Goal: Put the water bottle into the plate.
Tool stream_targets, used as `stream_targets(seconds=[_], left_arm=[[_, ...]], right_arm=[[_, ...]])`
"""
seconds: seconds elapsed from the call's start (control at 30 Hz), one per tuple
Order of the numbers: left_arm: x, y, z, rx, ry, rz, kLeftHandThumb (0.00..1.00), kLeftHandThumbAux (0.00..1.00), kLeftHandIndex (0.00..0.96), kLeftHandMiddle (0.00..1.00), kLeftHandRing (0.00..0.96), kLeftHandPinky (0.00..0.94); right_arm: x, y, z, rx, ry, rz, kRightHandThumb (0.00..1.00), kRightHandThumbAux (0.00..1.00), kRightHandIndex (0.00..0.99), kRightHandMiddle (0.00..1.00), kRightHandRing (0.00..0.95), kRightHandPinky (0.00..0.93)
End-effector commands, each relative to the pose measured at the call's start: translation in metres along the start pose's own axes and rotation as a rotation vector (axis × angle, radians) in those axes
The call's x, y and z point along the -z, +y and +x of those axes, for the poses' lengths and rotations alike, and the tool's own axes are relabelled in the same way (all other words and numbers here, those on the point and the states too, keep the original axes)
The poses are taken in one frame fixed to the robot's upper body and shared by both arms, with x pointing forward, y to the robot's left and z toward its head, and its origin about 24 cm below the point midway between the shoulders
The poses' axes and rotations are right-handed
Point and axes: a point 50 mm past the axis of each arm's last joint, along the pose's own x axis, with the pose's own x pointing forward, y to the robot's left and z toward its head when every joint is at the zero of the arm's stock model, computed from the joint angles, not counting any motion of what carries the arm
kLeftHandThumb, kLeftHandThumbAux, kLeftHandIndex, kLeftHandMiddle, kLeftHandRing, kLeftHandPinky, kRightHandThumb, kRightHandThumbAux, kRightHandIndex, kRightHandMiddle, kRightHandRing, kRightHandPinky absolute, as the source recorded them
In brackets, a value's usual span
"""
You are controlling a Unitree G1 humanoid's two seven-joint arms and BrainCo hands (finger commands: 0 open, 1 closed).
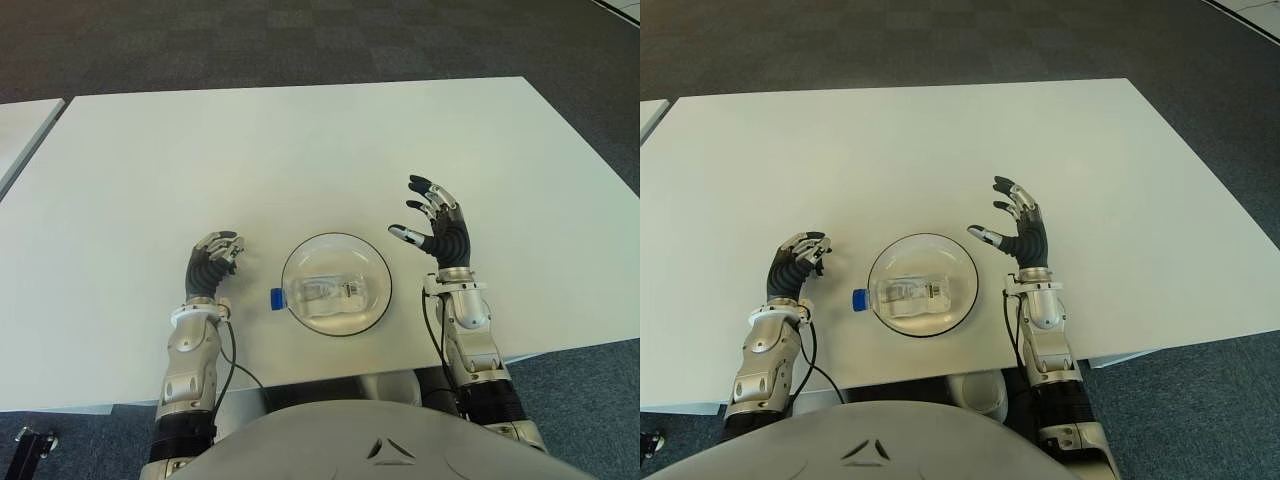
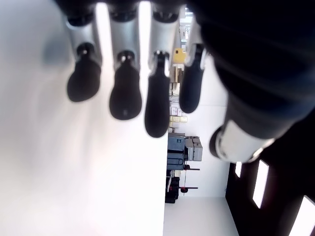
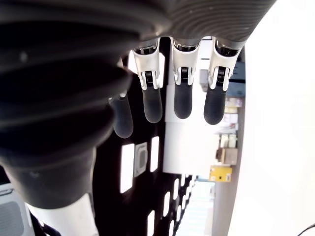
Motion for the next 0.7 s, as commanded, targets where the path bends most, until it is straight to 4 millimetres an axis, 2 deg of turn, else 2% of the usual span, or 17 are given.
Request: stream_targets(seconds=[0.03, 0.4, 0.7], left_arm=[[0.006, -0.001, -0.002, 0.003, 0.036, 0.005, 0.838, 0.679, 0.399, 0.558, 0.737, 0.738], [0.006, -0.001, -0.002, 0.003, 0.037, -0.005, 0.838, 0.679, 0.399, 0.563, 0.739, 0.738], [0.006, -0.002, -0.002, 0.004, 0.028, -0.003, 0.838, 0.679, 0.399, 0.563, 0.743, 0.740]], right_arm=[[0.016, -0.006, -0.005, 0.032, 0.115, 0.051, 0.254, 0.918, 0.343, 0.345, 0.361, 0.434], [0.030, -0.012, -0.010, 0.069, 0.194, 0.033, 0.076, 0.984, 0.379, 0.430, 0.448, 0.482], [0.040, -0.012, -0.014, 0.121, 0.228, 0.002, 0.095, 0.998, 0.451, 0.492, 0.496, 0.511]])
